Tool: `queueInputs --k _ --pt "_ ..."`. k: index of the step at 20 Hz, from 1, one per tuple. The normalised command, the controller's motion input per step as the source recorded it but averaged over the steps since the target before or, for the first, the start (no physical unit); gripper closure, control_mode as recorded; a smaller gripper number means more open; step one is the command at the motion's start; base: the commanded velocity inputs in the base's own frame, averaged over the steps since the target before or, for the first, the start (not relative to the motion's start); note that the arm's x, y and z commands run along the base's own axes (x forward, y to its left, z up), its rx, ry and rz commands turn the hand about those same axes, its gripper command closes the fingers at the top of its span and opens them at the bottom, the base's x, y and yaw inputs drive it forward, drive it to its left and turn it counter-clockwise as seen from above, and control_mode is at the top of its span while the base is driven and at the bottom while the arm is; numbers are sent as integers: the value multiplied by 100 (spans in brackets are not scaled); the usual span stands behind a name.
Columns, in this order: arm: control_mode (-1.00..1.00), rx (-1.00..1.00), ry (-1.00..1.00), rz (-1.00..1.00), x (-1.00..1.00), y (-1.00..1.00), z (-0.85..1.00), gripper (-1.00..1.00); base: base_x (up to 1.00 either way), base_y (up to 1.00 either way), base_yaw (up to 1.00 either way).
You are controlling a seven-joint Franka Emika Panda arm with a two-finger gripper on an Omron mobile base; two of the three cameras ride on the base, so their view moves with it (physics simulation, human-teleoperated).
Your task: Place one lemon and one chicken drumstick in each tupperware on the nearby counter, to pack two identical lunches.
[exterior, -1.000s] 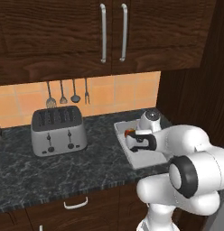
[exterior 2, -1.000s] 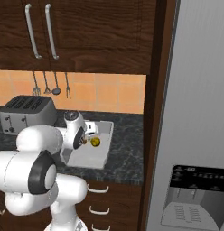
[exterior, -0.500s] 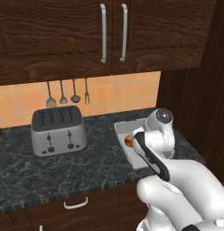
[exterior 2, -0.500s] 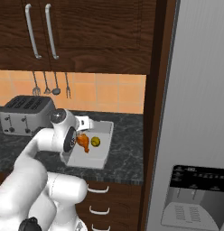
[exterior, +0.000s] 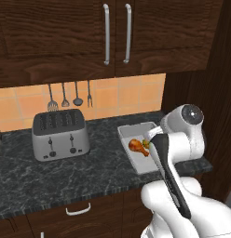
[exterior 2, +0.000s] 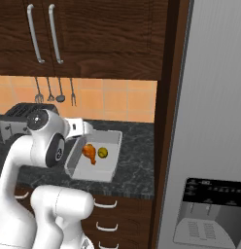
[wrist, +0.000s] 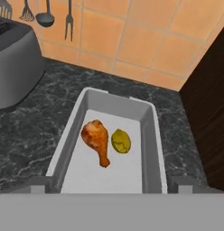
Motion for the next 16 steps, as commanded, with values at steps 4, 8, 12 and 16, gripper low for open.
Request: queueInputs --k 4,8,12,16 --pt "-100 0 -10 0 -100 0 -3 -100 0 0 0" --pt "-100 -2 -2 0 -100 1 -61 -100 0 0 0" --pt "100 0 -1 0 -25 0 -18 -100 -75 -3 0" --pt "100 0 0 0 0 0 0 -100 -99 -64 -10"
